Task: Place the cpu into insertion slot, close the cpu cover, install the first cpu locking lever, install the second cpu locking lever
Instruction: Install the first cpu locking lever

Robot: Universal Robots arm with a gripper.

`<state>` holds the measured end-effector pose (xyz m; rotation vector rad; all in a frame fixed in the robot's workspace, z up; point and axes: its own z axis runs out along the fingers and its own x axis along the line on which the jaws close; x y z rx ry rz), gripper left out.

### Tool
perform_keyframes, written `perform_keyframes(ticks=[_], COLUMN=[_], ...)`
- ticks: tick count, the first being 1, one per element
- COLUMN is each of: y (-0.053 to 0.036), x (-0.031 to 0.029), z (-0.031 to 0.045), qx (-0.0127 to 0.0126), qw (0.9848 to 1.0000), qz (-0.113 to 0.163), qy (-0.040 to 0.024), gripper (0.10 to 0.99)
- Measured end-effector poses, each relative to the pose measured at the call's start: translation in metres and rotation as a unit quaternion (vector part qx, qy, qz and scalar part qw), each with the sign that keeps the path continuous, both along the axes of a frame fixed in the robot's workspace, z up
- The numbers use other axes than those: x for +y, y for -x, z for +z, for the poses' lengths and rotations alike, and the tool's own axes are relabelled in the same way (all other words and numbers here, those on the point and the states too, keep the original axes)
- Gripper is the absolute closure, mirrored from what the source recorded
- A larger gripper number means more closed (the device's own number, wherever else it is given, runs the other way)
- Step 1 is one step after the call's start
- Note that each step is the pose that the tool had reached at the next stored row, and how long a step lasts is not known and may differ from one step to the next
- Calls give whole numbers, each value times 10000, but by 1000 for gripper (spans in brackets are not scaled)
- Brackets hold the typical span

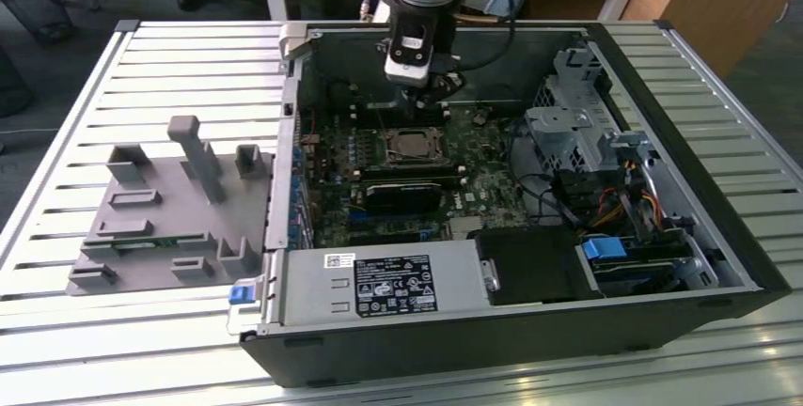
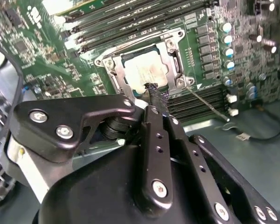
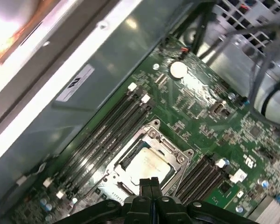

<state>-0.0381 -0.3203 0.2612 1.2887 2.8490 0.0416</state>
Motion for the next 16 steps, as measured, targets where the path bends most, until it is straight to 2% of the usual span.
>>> perform_keyframes(ticks=[4, 8, 12, 16], y=[0, 0, 0, 0], x=[0, 0, 0, 0], z=[0, 0, -1, -1], qx=[0, 0, 0, 0], qw=[9993, 9974, 9940, 9895], qz=[368, 727, 1091, 1447], qy=[0, 0, 0, 0], gripper=[980, 980, 980, 980])
